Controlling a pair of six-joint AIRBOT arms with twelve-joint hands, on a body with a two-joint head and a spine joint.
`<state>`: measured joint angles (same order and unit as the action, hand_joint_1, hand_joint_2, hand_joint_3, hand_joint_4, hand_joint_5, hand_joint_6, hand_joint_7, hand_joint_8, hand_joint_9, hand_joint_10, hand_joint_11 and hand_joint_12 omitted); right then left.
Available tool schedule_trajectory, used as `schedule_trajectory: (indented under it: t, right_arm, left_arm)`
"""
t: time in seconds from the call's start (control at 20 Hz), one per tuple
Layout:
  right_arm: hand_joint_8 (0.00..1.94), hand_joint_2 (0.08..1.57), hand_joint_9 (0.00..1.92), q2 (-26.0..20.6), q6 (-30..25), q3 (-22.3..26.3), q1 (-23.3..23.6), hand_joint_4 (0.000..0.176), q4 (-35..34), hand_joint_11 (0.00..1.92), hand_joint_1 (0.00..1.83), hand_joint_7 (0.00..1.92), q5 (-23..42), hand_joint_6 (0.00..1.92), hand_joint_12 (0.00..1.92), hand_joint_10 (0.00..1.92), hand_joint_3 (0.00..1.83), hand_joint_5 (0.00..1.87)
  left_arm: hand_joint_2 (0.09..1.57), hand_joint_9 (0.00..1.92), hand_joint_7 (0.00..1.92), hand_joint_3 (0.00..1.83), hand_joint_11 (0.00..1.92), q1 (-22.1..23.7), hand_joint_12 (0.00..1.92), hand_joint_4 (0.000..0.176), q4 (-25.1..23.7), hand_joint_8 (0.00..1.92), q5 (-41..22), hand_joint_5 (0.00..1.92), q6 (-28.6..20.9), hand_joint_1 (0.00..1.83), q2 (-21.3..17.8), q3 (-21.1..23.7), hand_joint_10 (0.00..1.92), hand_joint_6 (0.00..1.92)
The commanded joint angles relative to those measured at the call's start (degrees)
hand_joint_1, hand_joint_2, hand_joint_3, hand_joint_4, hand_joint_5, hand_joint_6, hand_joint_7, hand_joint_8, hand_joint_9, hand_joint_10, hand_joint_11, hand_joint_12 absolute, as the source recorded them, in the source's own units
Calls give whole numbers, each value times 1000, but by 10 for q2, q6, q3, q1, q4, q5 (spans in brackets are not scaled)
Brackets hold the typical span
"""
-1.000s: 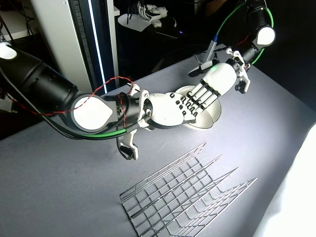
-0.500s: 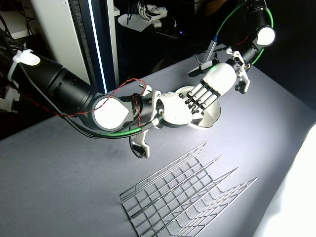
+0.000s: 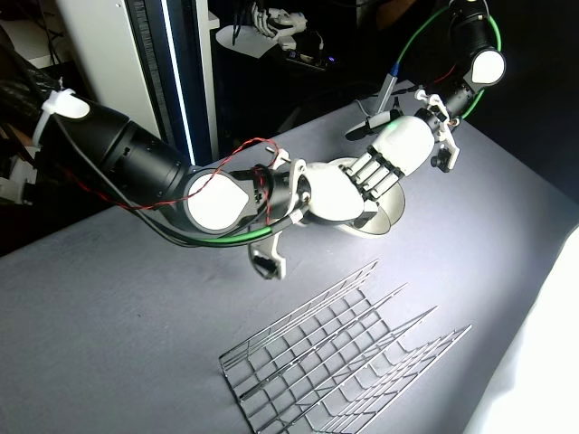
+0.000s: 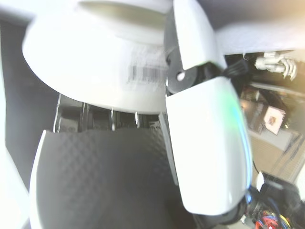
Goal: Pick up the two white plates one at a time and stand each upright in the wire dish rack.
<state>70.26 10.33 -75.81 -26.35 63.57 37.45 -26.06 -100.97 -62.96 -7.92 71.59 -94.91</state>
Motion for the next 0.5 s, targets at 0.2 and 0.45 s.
schedule_trajectory:
  t: [0.2,0.45]
  right_arm:
    - [915,1144,1057,3,-2,0,-1,0,-14,750,1216,967,6,1176,969,364,0,917]
    - [902,1138,889,0,-2,0,5,0,-14,731,1359,913,27,1157,1072,1220,2,910]
  left_arm:
    - [1052,0,0,0,0,15,0,0,39,0,-7,6,-21,0,-14,3,0,2]
    - [1042,0,0,0,0,44,0,0,80,0,-9,0,-35,0,-70,28,0,0]
